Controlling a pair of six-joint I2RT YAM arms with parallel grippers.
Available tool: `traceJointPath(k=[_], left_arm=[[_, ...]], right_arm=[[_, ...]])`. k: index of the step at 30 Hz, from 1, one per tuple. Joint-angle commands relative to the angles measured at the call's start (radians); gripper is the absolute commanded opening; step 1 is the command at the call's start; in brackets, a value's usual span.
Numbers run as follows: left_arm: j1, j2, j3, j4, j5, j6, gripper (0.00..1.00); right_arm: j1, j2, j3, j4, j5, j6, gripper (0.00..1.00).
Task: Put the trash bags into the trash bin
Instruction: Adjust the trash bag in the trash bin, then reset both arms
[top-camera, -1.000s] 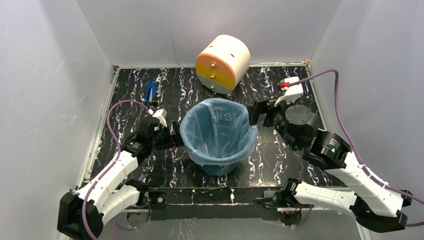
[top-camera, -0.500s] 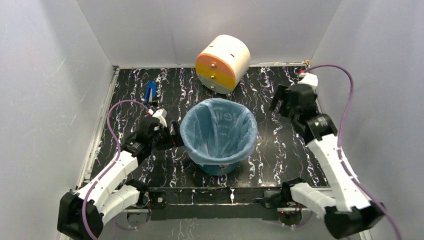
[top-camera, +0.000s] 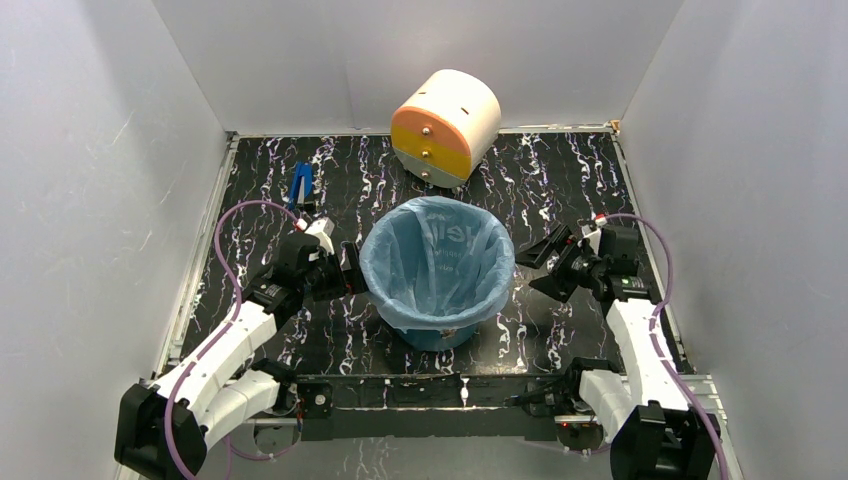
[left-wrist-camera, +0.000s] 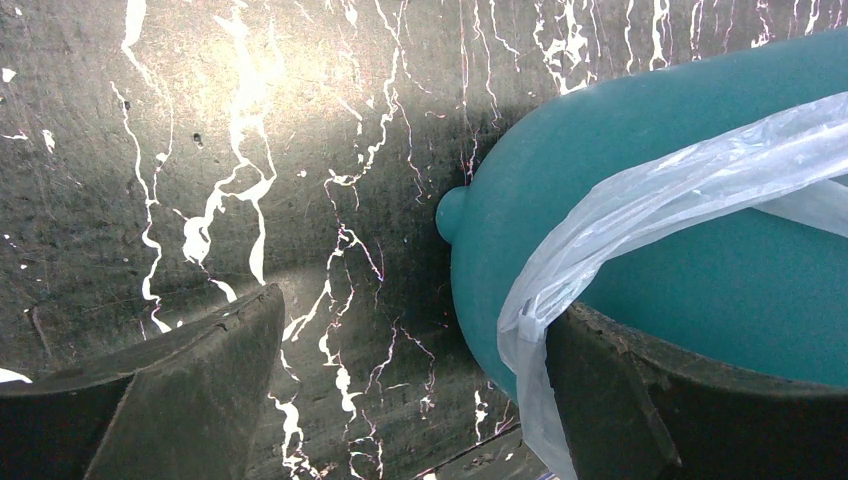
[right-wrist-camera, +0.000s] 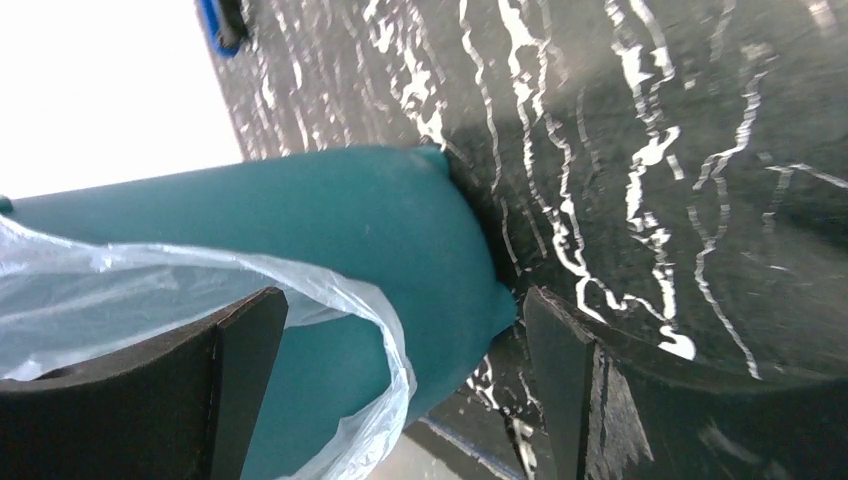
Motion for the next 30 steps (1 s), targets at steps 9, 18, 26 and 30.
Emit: traceJointPath(k=[9, 18, 26, 30], left_arm=[[0.001, 0.007, 0.007, 0.045, 0.013, -0.014, 0.95], [0.001, 0.005, -0.005, 0.049, 0.014, -0.015, 0.94], [0.001, -0.019, -0.026, -0.004, 0.000, 0.013, 0.94], [0.001, 0.001, -0.032, -0.004, -0.001, 0.020, 0.94]], right_arm=[[0.001, 0.130, -0.060, 0.088, -0.336, -0.066, 0.91], [0.066, 0.249, -0.051, 0.046, -0.352, -0.136, 0.81], [0.138, 0.298, -0.049, 0.079, -0.227, -0.109, 0.75], [0.160, 0.342, -0.041, 0.103, -0.204, -0.107, 0.73]])
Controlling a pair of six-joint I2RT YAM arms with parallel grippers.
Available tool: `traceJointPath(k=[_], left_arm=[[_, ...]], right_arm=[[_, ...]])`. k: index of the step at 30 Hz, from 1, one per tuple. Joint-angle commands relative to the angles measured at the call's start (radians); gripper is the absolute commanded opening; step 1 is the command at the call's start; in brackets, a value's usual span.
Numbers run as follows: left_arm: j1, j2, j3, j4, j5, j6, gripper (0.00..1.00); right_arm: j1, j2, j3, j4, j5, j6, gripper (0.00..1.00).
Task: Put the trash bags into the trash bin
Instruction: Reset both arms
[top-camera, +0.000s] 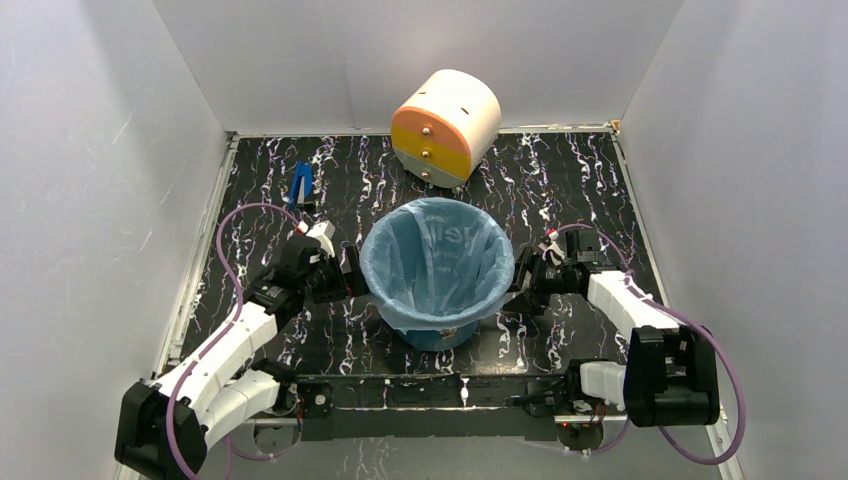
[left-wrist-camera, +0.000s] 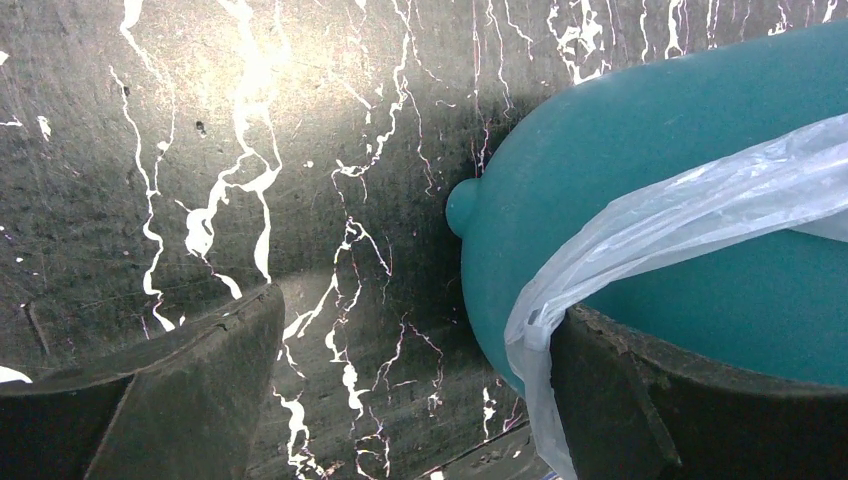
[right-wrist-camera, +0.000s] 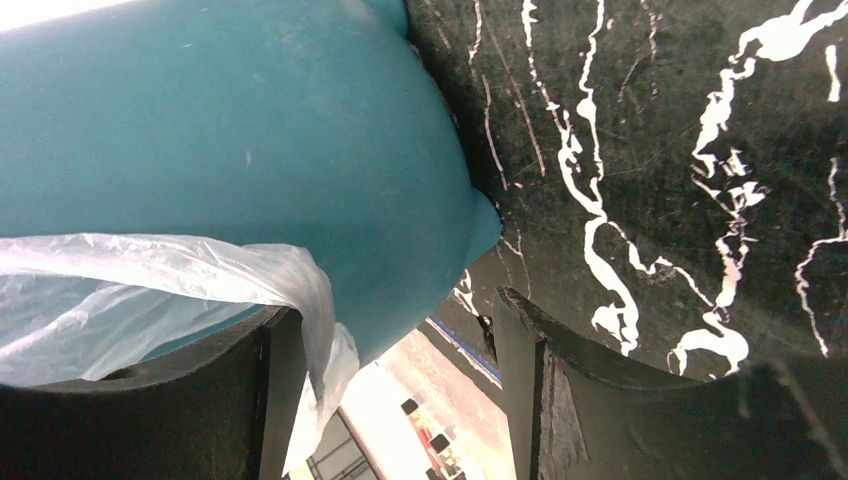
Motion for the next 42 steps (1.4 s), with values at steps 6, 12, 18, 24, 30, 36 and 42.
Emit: traceJointPath(k=[6, 12, 18, 24, 30, 36, 42], left_arm=[[0.001, 0.023, -0.040, 0.013, -0.009, 0.016, 0.94], [0.001, 0.034, -0.063, 0.051, 0.005, -0.009, 0.94], [0.001, -0.027, -0.047, 0.027, -0.071, -0.037, 0.95], [0.000, -0.092, -0.008, -0.062, -0.237, -0.077, 0.96], [0.000, -0.120, 0.028, -0.127, -0.328, -0.099, 0.96], [0.001, -0.120, 0.045, -0.120, -0.223, -0.048, 0.96], [0.000, -0.089, 0.094, -0.192, -0.085, -0.017, 0.96]], right_arm=[[0.027, 0.072, 0.037, 0.064, 0.083, 0.015, 0.72], [0.029, 0.109, 0.056, 0.080, 0.101, 0.024, 0.74], [0.029, 0.023, 0.092, 0.019, 0.227, 0.044, 0.84], [0.029, -0.170, 0.132, -0.033, 0.463, 0.115, 0.90], [0.029, -0.294, 0.173, -0.056, 0.597, 0.127, 0.92], [0.029, -0.311, 0.222, -0.090, 0.598, 0.098, 0.92], [0.029, -0.276, 0.289, -0.121, 0.447, 0.025, 0.94]])
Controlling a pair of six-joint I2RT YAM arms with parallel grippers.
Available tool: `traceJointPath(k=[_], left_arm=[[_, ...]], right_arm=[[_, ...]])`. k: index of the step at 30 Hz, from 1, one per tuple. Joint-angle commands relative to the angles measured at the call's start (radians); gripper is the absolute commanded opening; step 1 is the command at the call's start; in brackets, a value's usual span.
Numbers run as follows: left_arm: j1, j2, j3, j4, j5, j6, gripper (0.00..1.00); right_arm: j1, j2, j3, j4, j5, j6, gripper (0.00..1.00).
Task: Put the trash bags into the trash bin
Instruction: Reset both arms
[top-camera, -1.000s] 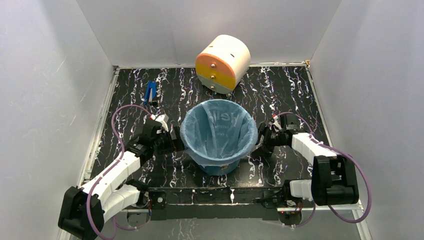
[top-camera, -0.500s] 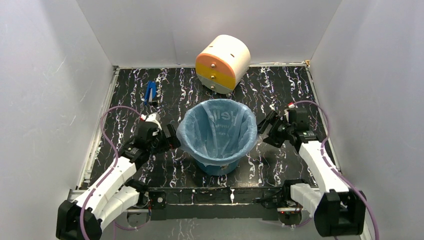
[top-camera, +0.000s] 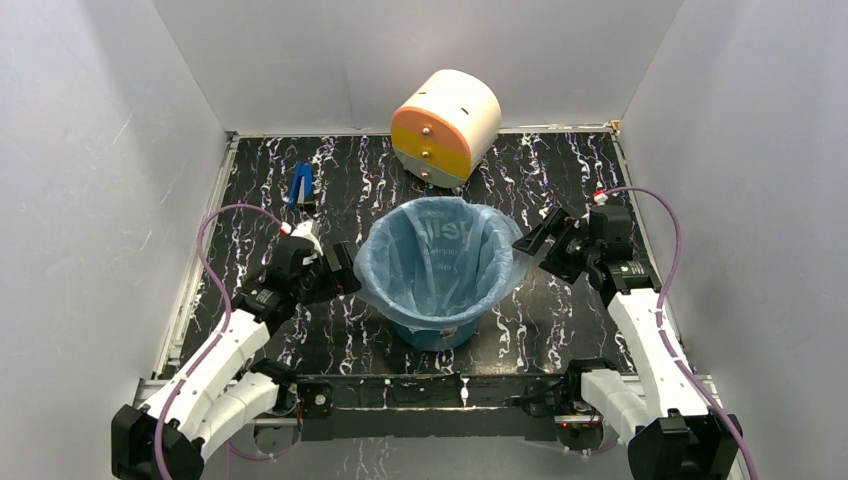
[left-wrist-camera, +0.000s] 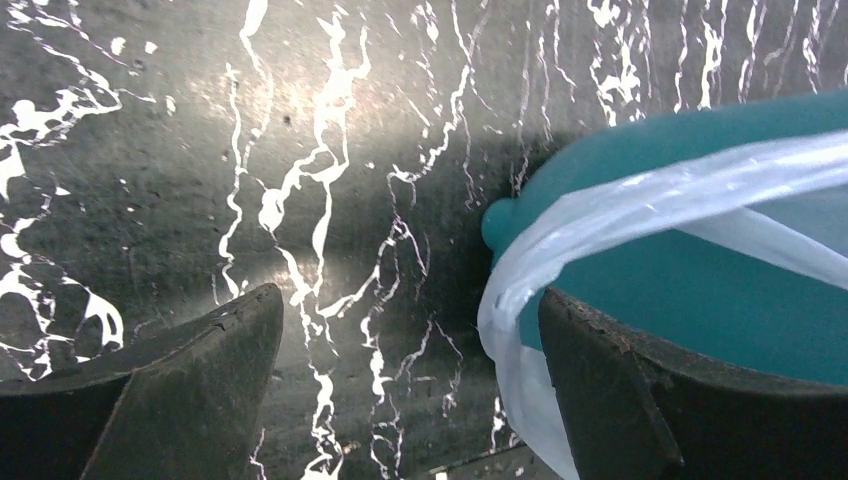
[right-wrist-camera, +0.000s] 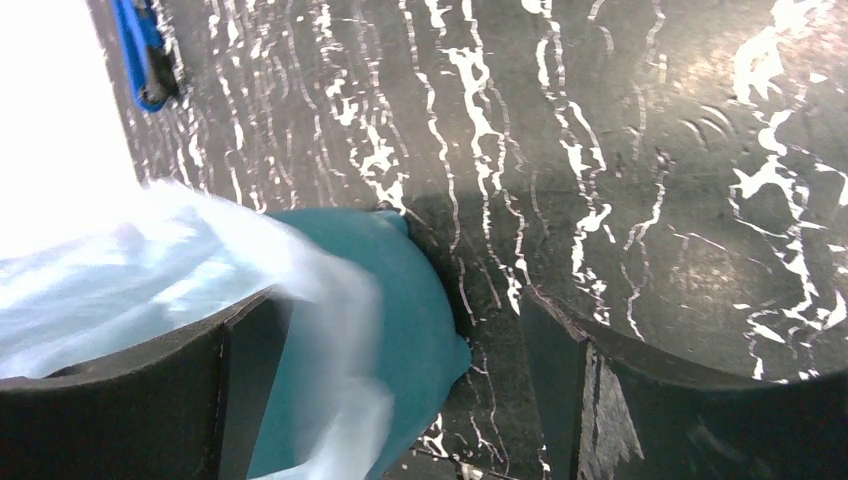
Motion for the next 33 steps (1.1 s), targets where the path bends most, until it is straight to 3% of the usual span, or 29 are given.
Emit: traceJointPath(k=[1, 8, 15, 23, 27, 33], left_arm=[[0.001, -0.008, 0.056, -0.061, 0.100, 0.025, 0.96], [0.001, -0.022, 0.097, -0.112, 0.056, 0.007, 0.97], [0.001, -0.051, 0.163, -0.269, -0.310, -0.062, 0.97], [0.001, -0.061, 0.300, -0.321, -0.588, -0.004, 0.97], [0.001, -0.003, 0.386, -0.344, -0.686, 0.068, 0.97], [0.000, 0.033, 0.441, -0.339, -0.709, 0.091, 0.97]], right_arm=[[0.001, 0.028, 0.081, -0.017, -0.146, -0.058, 0.94], [0.001, 0.048, 0.069, -0.029, -0.317, -0.059, 0.94], [0.001, -0.021, 0.115, -0.065, -0.025, -0.031, 0.94], [0.001, -0.036, 0.266, -0.045, 0.112, -0.259, 0.99], [0.002, -0.030, 0.316, -0.026, 0.115, -0.349, 0.99], [0.001, -0.046, 0.304, -0.021, 0.120, -0.381, 0.99]])
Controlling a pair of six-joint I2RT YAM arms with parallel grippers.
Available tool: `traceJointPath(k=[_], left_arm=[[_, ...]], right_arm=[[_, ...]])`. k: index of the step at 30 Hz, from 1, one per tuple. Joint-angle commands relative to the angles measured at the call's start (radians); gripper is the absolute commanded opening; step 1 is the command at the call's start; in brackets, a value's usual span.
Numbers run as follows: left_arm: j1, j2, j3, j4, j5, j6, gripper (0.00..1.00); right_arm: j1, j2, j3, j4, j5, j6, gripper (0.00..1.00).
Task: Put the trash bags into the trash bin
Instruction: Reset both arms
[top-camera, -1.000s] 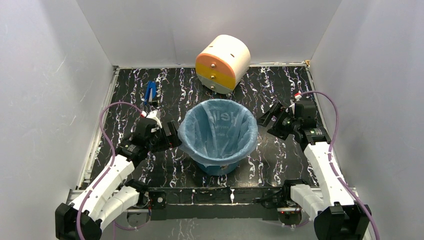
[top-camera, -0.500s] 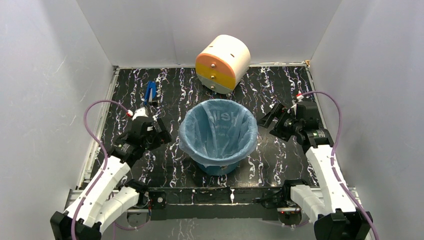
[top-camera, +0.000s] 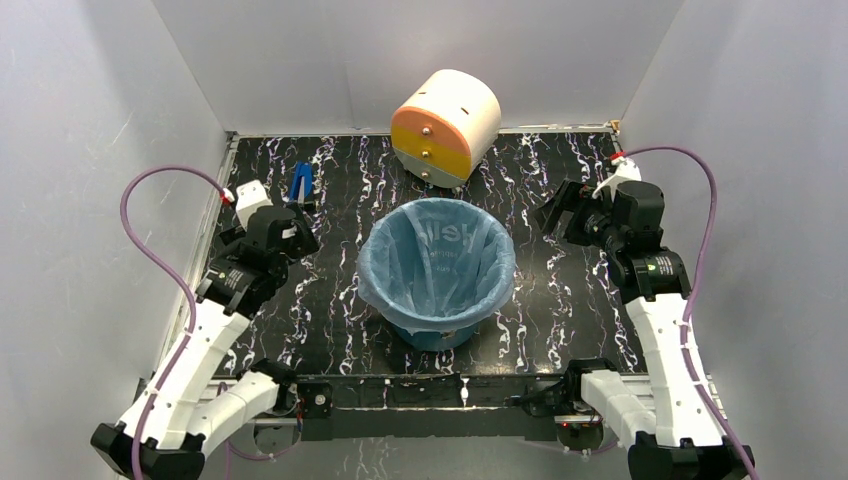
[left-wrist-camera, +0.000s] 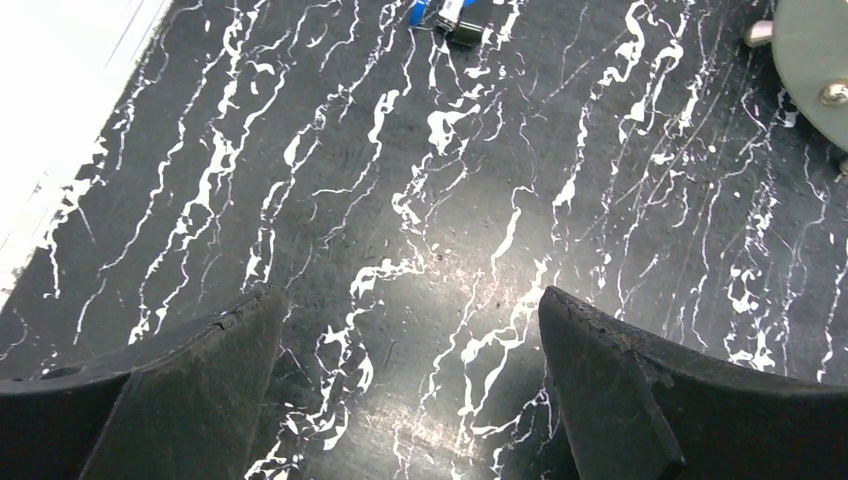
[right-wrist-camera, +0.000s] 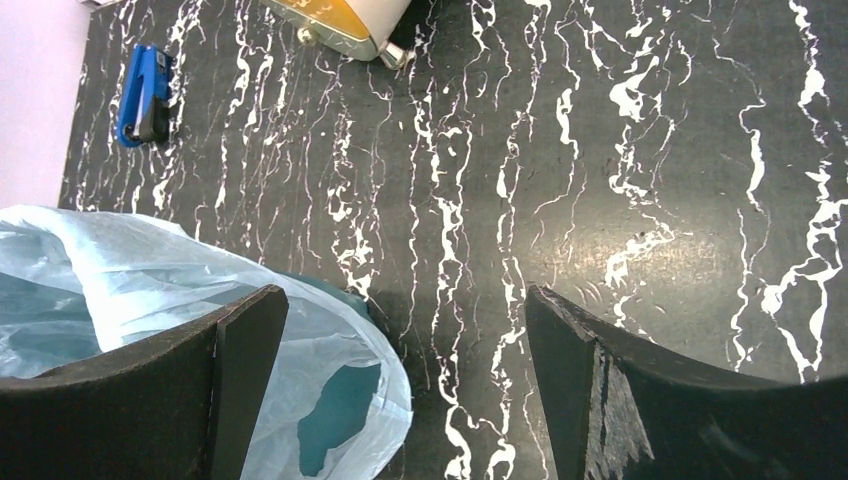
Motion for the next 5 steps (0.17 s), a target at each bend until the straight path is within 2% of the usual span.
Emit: traceJointPath(k=[1, 5], left_arm=[[0.001, 0.012, 0.038, -0.021, -0.102, 0.027, 0.97], [0.001, 0.013, 0.032, -0.003, -0.085, 0.041, 0.97]], right_arm=[[0.001, -0.022, 0.014, 0.035, 0.026, -0.063, 0.99], [0.001, -0.028, 0.000, 0.034, 0.034, -0.065, 0.99]])
